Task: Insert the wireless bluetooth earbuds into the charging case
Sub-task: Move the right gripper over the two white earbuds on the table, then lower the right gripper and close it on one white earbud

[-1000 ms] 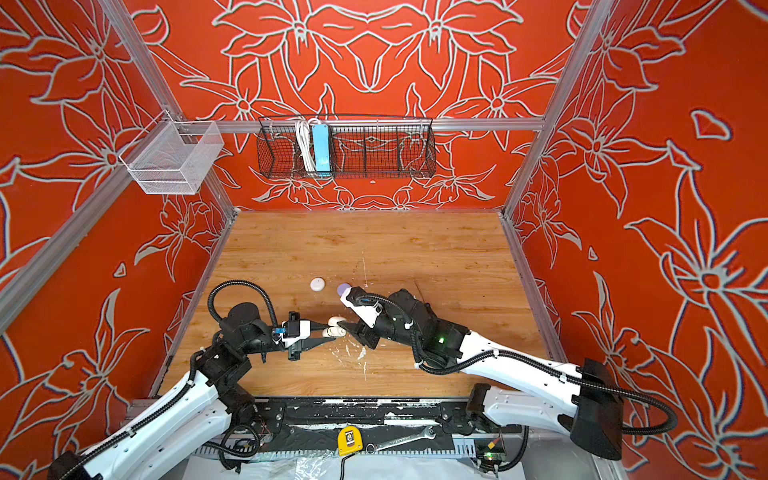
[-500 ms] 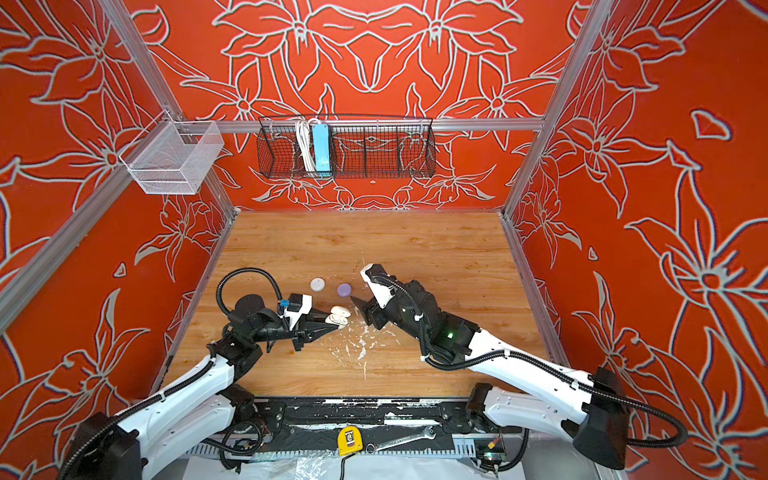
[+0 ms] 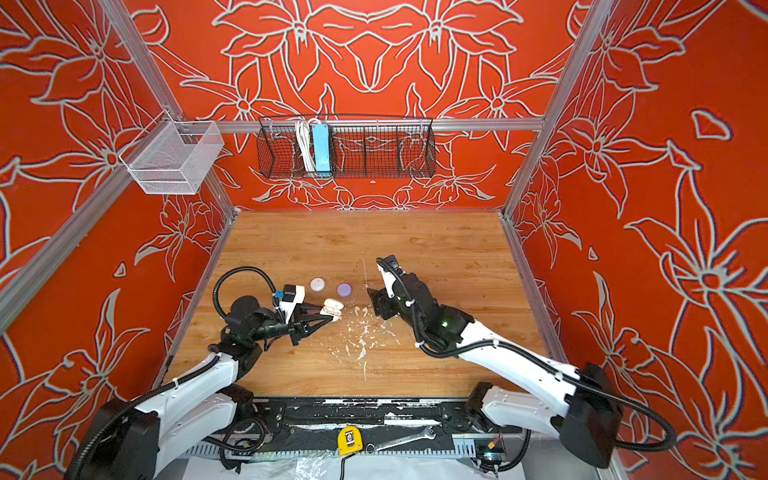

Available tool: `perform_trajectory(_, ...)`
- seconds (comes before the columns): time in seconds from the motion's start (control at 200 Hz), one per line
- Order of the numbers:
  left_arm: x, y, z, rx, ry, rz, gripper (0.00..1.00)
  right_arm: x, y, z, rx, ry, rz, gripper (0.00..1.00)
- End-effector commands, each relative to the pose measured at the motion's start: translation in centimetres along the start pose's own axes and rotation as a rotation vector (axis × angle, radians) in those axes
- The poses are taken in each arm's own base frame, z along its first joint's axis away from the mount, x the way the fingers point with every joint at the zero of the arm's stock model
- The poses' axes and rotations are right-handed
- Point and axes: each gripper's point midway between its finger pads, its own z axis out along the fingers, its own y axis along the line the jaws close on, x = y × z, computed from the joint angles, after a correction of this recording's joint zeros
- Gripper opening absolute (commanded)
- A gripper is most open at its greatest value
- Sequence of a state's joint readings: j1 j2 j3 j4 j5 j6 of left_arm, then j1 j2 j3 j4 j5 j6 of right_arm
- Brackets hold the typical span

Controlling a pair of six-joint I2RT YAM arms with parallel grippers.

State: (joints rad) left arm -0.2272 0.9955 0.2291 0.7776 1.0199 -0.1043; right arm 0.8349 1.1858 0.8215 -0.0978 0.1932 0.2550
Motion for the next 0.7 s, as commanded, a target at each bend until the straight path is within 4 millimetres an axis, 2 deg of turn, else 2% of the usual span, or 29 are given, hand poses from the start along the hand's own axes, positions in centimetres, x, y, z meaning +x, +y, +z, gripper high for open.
perform_trajectory(0.0,-0.9,1.1,-1.0,-0.030,-0.061,-0.015,0.00,3.8,0.0,3.0,0.008,0.198,0.073,0.68)
perform_trajectory(0.15,-0.7,2.6,-2.5,-0.115,-0.095,-0.041,0.00,6.7,0.7,7.0,0.034,0.358,0.086,0.67)
perform_trajectory(0.225,-0.2,2.8,-2.6,-0.140,-0.077,-0.040,0.00,7.5,1.0,8.4,0.044,0.411,0.084,0.65)
perform_trajectory(0.27,-0.7,2.5,-2.9,-0.156,-0.081,0.002,0.00,7.9,0.9,9.1,0.061,0.431,0.086,0.64)
perform_trajectory(0.515,-1.2,1.5,-4.5,-0.261,-0.113,0.080,0.00,9.7,0.7,11.3,0.136,0.525,0.069,0.57)
perform_trajectory(0.696,-1.3,1.3,-4.4,-0.250,-0.122,0.087,0.00,10.5,1.1,12.1,0.170,0.562,0.040,0.54)
